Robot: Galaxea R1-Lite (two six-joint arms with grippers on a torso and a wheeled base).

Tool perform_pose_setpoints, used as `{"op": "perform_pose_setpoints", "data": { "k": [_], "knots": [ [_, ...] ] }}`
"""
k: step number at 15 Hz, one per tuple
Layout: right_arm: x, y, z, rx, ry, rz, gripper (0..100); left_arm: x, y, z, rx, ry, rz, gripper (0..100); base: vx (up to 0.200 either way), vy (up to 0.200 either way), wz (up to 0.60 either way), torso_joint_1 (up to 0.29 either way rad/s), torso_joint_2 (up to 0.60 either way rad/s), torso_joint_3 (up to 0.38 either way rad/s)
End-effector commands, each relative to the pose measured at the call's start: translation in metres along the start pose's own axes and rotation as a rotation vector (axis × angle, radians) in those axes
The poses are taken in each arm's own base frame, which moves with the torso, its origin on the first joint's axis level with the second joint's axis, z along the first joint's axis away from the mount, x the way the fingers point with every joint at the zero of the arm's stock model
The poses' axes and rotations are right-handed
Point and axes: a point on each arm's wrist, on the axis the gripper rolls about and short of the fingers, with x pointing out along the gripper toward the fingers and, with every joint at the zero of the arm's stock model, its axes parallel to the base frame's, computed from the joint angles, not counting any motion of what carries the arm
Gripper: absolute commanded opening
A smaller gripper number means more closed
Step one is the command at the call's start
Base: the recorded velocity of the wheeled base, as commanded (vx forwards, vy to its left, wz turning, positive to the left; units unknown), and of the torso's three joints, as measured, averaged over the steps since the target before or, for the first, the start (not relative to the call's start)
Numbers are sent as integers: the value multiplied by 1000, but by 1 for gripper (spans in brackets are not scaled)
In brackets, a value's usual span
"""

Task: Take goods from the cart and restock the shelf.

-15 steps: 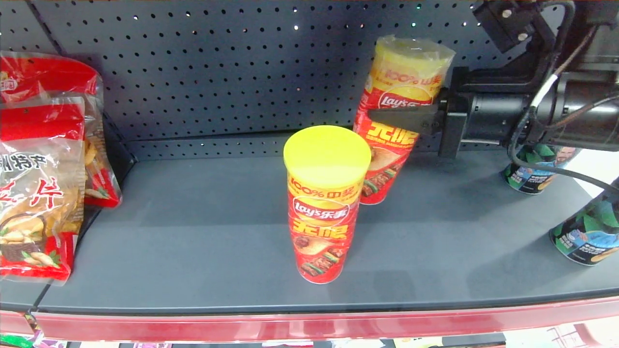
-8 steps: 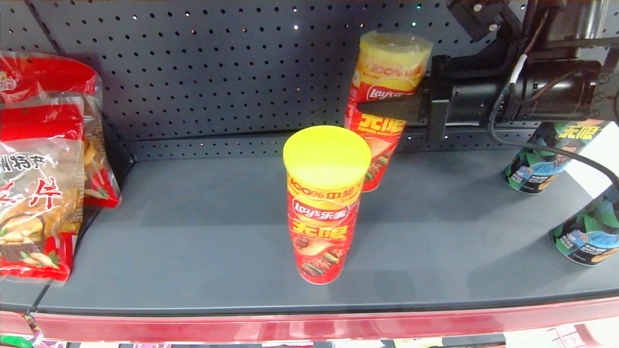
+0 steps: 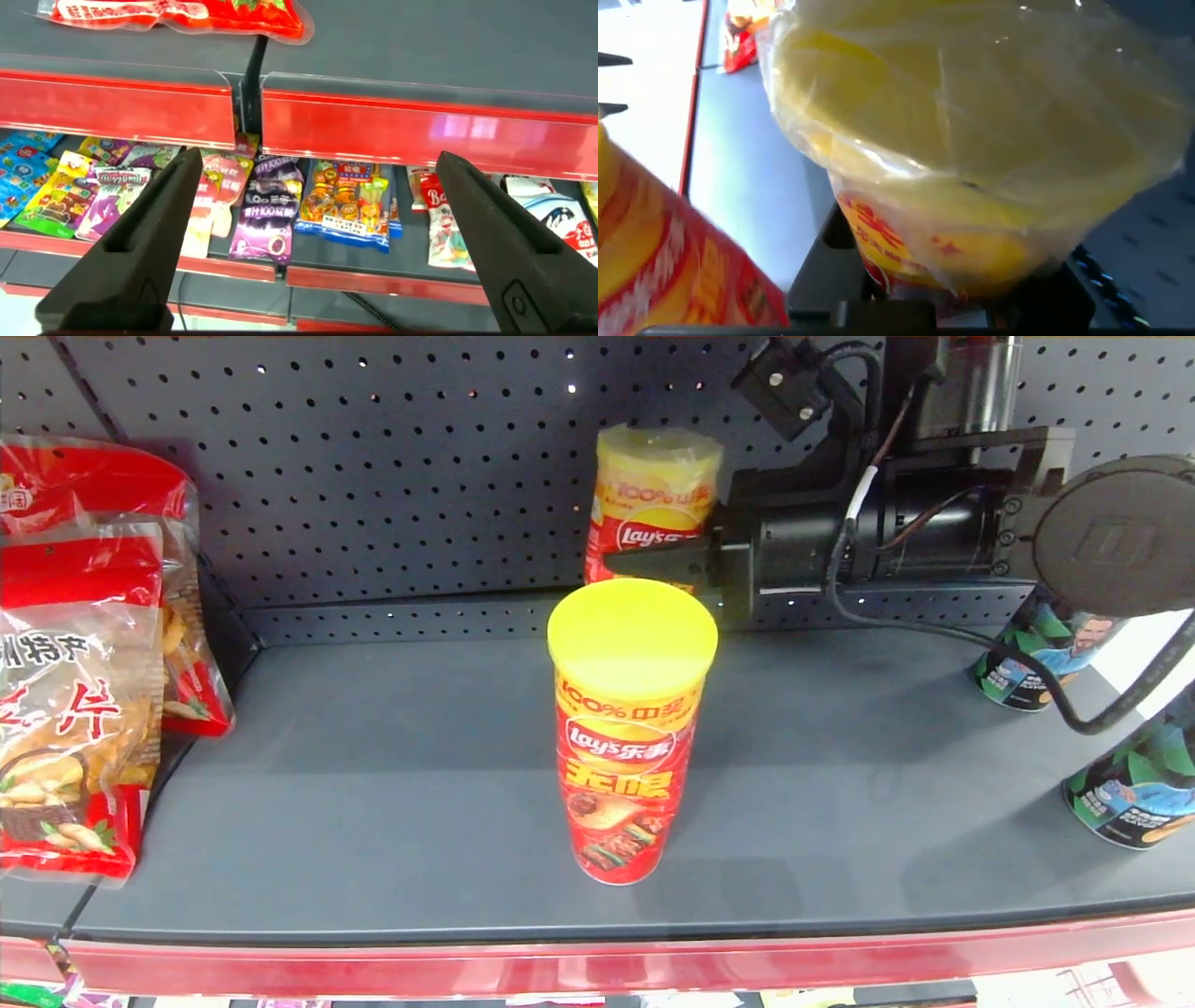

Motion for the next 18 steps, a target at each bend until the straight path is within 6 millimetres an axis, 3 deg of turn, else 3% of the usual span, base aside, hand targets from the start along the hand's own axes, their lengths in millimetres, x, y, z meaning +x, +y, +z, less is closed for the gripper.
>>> {"op": "perform_pose_setpoints", "data": {
  "k": [1,18],
  "knots": [
    [8,-1,-6,12,12,10,0,0,0,0,0,1,1,100,0,0,0,0,0,0],
    [15,-7,-21,42,51,6,0,0,0,0,0,1,1,100,0,0,0,0,0,0]
  ]
}}
